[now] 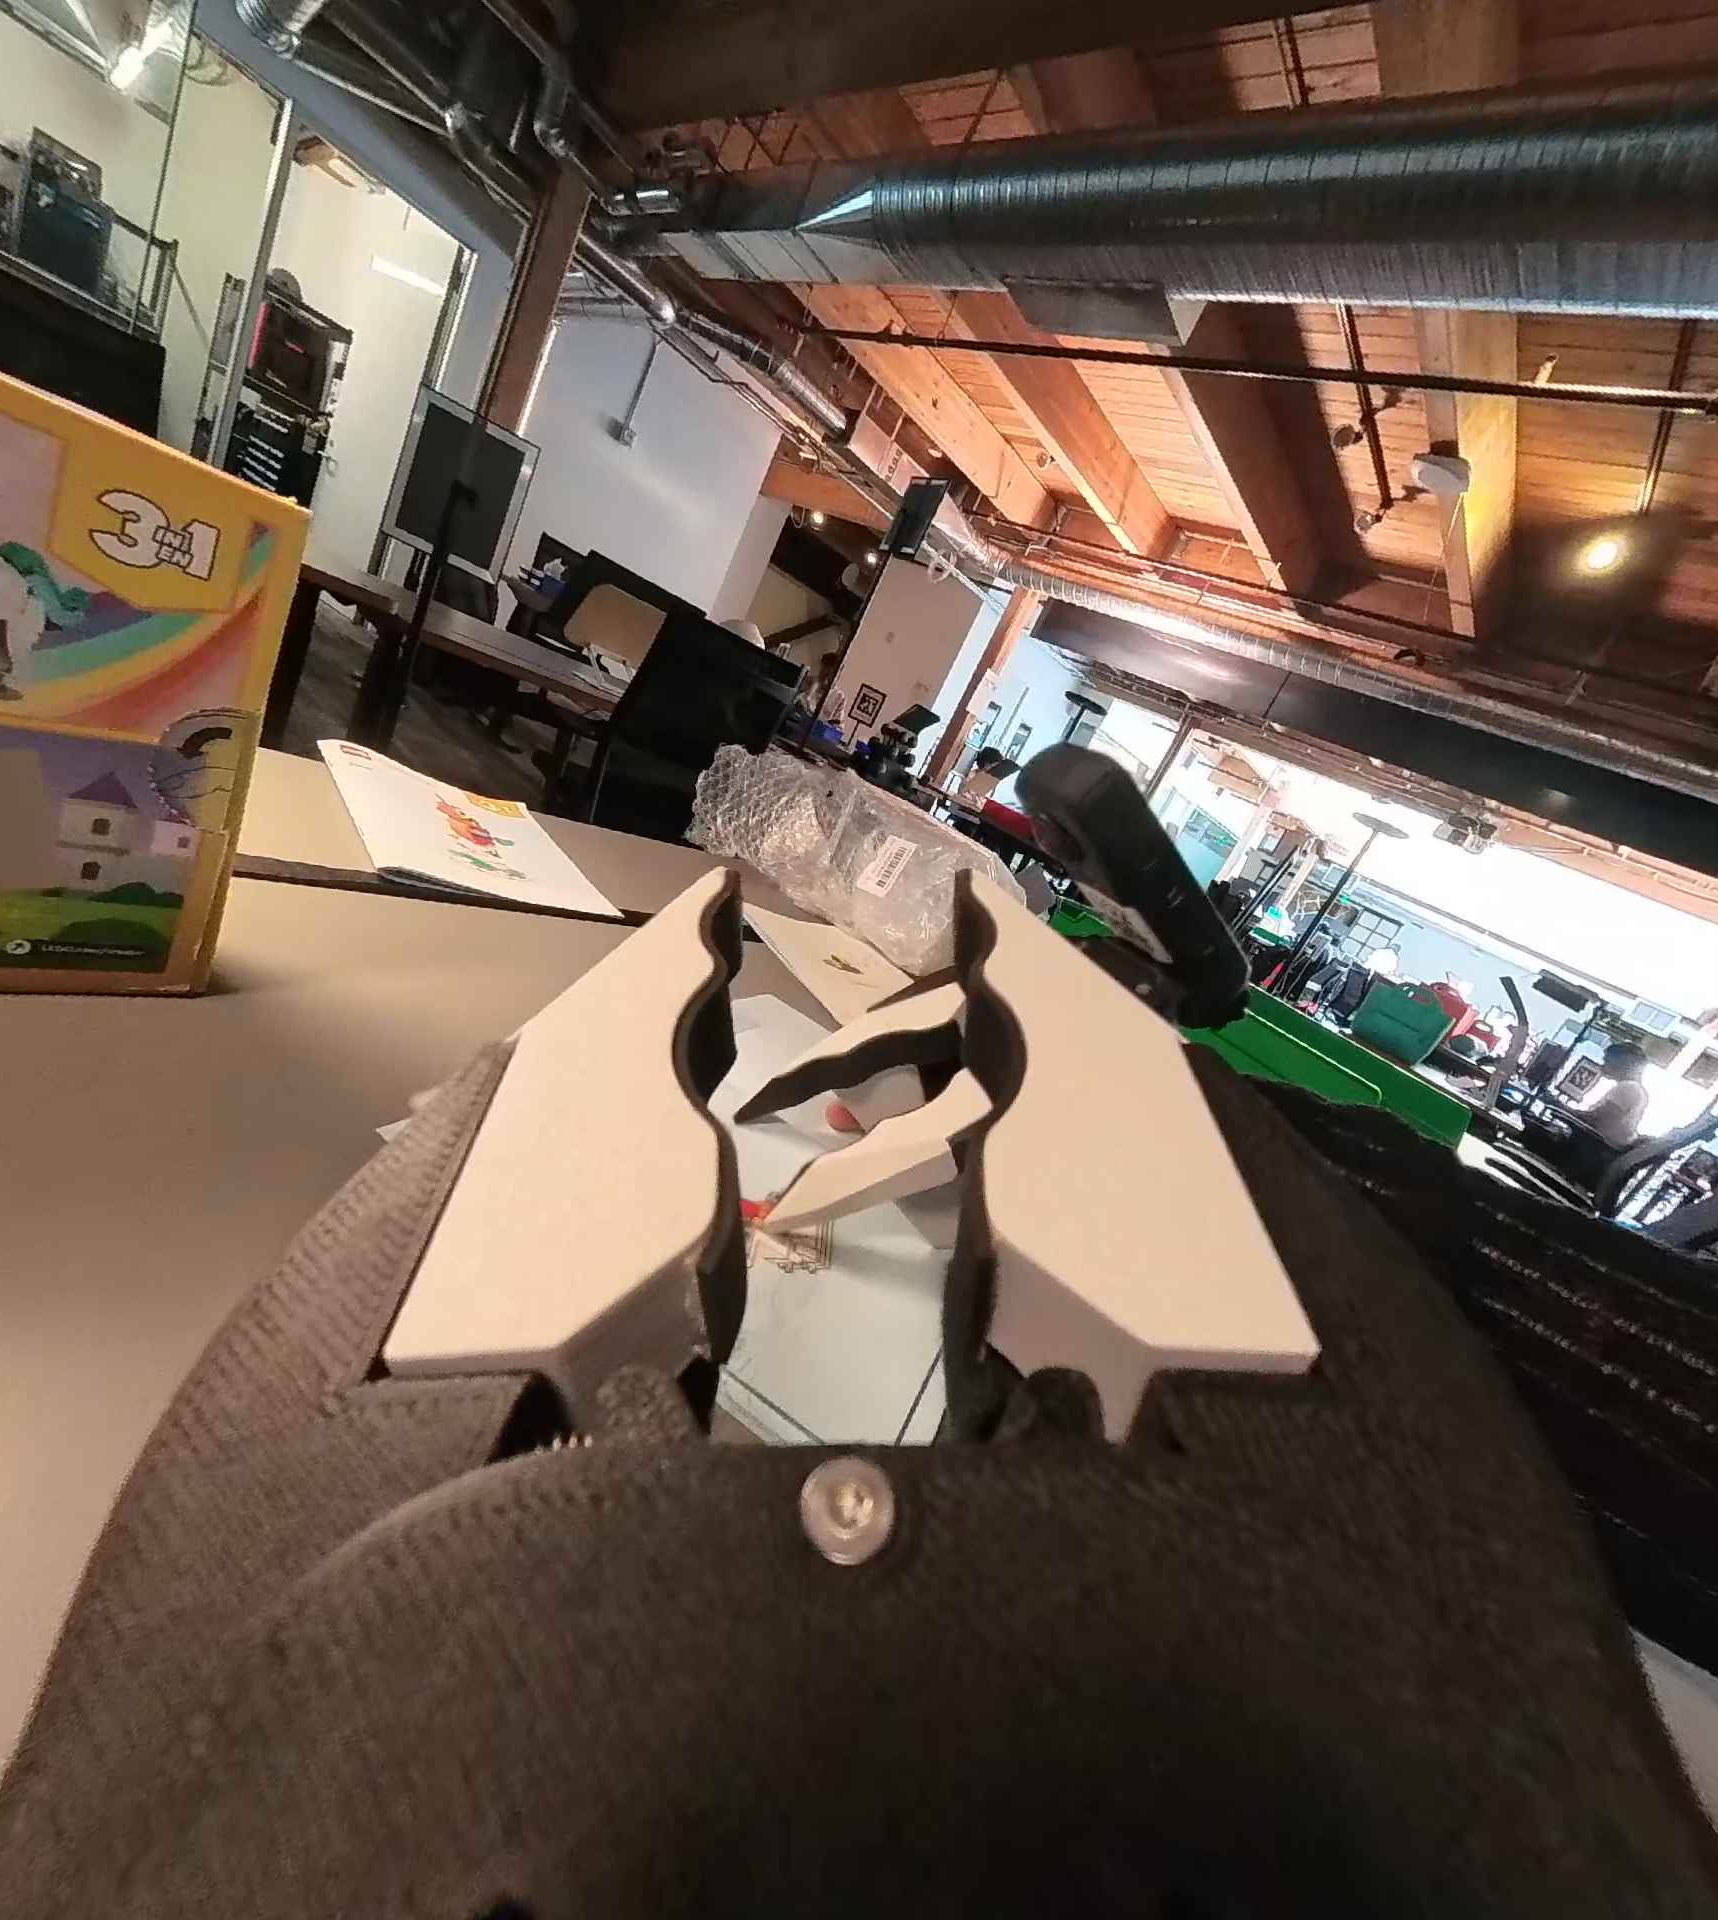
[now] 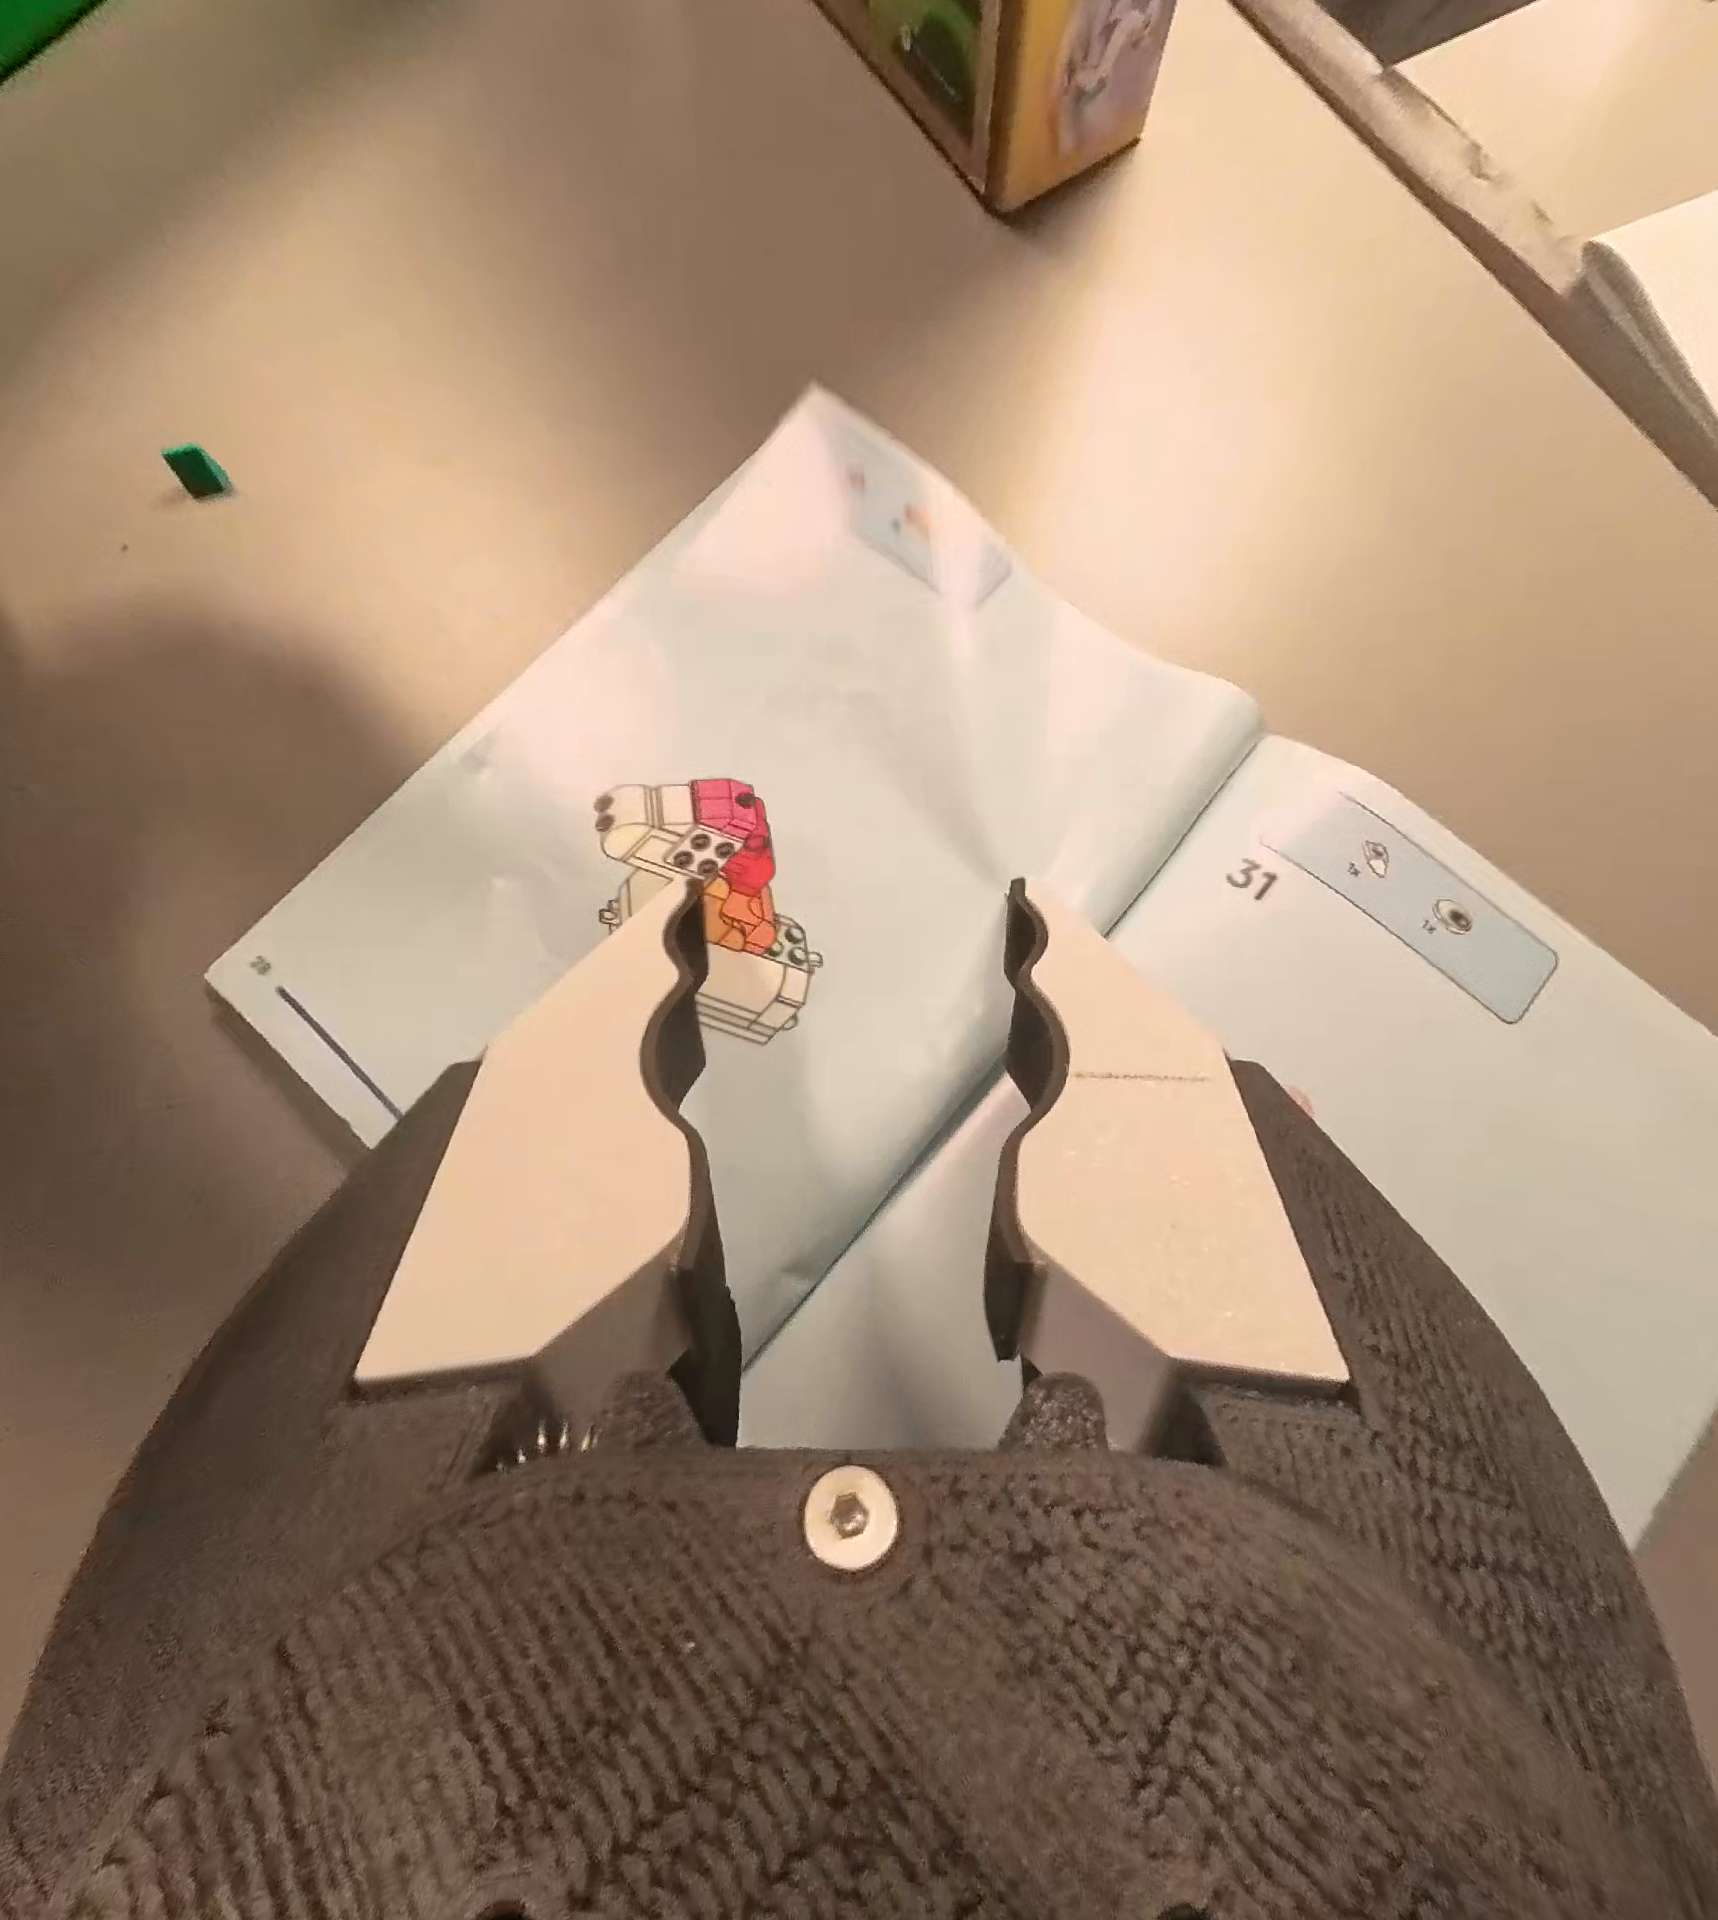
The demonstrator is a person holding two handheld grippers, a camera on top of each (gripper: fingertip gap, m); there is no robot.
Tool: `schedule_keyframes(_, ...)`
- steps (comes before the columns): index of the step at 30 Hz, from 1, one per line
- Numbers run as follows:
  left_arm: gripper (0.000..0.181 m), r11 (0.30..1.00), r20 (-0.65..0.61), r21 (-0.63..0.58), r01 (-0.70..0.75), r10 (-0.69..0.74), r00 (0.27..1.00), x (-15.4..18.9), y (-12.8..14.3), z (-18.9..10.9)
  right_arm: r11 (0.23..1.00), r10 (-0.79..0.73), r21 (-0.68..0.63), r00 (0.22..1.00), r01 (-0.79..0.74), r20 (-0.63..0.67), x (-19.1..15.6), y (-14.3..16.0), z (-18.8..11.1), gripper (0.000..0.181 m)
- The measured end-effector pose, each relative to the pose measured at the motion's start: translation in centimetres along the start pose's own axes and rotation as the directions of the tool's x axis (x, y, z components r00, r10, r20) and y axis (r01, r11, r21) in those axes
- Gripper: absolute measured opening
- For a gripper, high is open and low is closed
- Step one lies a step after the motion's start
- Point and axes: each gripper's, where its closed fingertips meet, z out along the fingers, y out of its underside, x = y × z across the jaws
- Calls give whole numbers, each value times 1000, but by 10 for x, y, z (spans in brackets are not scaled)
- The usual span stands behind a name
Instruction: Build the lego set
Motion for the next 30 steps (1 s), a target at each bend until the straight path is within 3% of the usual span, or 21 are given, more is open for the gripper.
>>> schedule_keyframes(8, 40, 998, -12, 8, -57, 57, 998, 8, -3, -1, 996, -69, 67, 992, 62, 108, -6, 4, -3, 66)
schedule_keyframes(15, 40, 997, 7, 34, -69, 69, 998, 5, -8, -4, 985, -169, 67, 966, 159, 198, -18, 9, -7, 90)
schedule_keyframes(23, 40, 999, 13, 30, -15, 14, 1000, -2, -6, -2, 957, -285, 129, 916, 258, 284, -51, -4, -9, 82)
schedule_keyframes(30, 40, 1000, 7, 27, 5, -5, 1000, -2, -4, -2, 952, -306, 96, 909, 290, 283, -55, 5, -1, 82)
